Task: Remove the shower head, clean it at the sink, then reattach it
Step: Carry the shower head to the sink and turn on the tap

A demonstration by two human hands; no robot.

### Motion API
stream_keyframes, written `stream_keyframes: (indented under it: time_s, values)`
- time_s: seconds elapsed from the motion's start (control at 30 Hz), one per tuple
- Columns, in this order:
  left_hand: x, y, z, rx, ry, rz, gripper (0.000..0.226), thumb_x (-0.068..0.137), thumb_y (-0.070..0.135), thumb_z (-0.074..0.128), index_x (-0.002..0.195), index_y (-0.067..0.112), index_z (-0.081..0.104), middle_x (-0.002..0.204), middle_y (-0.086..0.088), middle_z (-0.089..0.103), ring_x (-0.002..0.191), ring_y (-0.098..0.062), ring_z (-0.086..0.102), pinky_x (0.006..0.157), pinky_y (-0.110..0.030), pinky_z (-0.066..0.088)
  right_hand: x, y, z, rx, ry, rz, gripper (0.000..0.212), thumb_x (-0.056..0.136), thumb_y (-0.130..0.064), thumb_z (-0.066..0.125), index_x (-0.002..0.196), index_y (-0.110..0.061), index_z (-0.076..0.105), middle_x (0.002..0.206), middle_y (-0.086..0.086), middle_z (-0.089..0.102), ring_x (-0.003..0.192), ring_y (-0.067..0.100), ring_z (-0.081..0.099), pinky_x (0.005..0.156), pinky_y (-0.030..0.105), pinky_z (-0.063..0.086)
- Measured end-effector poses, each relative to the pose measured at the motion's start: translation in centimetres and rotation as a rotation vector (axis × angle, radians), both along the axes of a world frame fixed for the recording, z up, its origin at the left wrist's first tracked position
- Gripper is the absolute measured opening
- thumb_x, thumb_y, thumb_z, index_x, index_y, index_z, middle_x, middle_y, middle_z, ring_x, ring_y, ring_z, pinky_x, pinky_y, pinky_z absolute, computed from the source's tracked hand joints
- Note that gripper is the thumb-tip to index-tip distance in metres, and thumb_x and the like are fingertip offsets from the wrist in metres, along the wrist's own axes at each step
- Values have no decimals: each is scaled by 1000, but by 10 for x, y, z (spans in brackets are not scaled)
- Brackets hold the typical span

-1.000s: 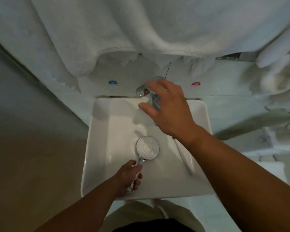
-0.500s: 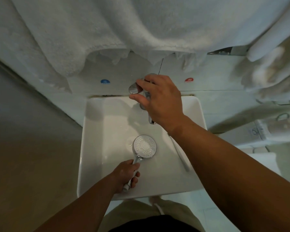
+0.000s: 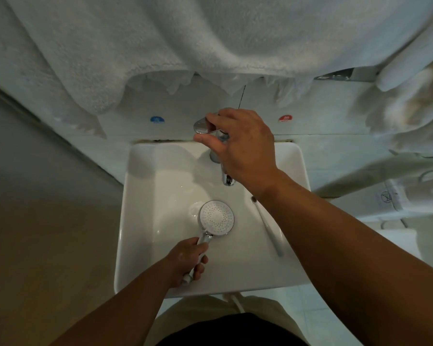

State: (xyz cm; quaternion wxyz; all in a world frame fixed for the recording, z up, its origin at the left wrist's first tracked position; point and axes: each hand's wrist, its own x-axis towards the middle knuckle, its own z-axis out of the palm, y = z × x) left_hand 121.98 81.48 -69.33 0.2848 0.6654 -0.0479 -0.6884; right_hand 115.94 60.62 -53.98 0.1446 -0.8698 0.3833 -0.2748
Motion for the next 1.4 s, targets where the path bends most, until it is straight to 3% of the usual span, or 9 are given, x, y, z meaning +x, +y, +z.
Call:
stream_keyframes:
  time_s: [0.83,0.93,1.03,1.13,1.17,1.27,1.33,1.4]
  values:
    - [1,2,-1,18,-8,16,26,105,19,52,118,-2,58,80,-16,54,44,-16,44,39,-23,36,0,0,1,64,-21,-26,53,86,-65,61,121,-26,73,118,-3,73,111,19,64,94,37,53]
    - [2,3,1,22,-16,13,26,104,20,52,117,-2,59,81,-16,54,44,-16,44,40,-23,36,-2,0,5,55,3,-20,59,85,-65,63,128,-25,69,125,-1,71,117,18,62,100,34,51]
    - [8,8,5,34,-22,17,24,104,21,53,115,2,61,80,-15,55,44,-16,44,41,-24,35,-22,9,7,203,-90,-7,63,86,-54,71,139,-23,57,136,-1,62,122,6,52,102,11,35]
    - [18,18,6,52,-64,-17,24,103,24,53,113,5,63,80,-14,55,44,-16,44,45,-25,35,-70,30,-28,343,-225,-226,36,96,-31,65,130,-21,59,126,0,62,111,7,58,92,14,46]
    - [21,20,5,52,-72,-16,24,103,25,53,112,5,62,80,-13,55,44,-16,44,46,-24,34,-88,35,-47,410,-109,-311,30,98,-26,61,127,-18,62,123,3,64,108,12,61,89,18,48]
    - [23,25,4,33,-109,-32,25,104,26,52,109,3,61,79,-13,55,44,-16,44,45,-24,34,-133,54,-114,717,621,-314,30,99,-17,50,125,-6,61,123,16,64,109,34,62,91,35,49]
    - [22,26,4,15,-141,-62,28,105,27,51,108,0,57,78,-13,55,44,-15,44,43,-23,35,-146,63,-140,840,777,-380,29,96,-13,45,121,-6,56,118,18,60,104,36,61,82,38,51]
    - [20,27,5,3,-149,-73,32,106,28,50,110,-3,54,77,-13,55,46,-16,46,42,-23,36,-151,64,-153,776,753,-429,21,95,-14,44,113,-10,54,112,16,59,98,37,61,77,39,51]
